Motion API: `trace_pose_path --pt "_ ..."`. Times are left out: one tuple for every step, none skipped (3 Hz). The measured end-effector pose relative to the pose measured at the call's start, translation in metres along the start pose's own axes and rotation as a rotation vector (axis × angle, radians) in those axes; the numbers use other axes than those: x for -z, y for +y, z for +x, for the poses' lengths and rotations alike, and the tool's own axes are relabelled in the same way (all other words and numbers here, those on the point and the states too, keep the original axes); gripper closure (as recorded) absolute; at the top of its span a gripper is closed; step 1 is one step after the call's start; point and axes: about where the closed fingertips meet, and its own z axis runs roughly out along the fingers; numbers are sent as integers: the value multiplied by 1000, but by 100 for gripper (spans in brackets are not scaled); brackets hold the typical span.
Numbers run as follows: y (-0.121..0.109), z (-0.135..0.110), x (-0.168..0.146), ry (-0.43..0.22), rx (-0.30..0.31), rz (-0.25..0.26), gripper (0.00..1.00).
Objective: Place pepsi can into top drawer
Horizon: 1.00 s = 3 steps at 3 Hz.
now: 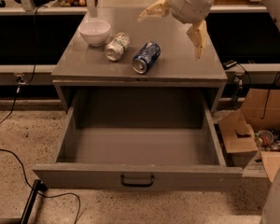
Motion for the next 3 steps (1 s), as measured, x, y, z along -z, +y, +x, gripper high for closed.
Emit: trace_pose_path --pt "-5 5 -9 16 13 -41 0" --pt "-11 28 -30 51 59 -112 0" --pt "-21 51 -56 72 134 -124 0"
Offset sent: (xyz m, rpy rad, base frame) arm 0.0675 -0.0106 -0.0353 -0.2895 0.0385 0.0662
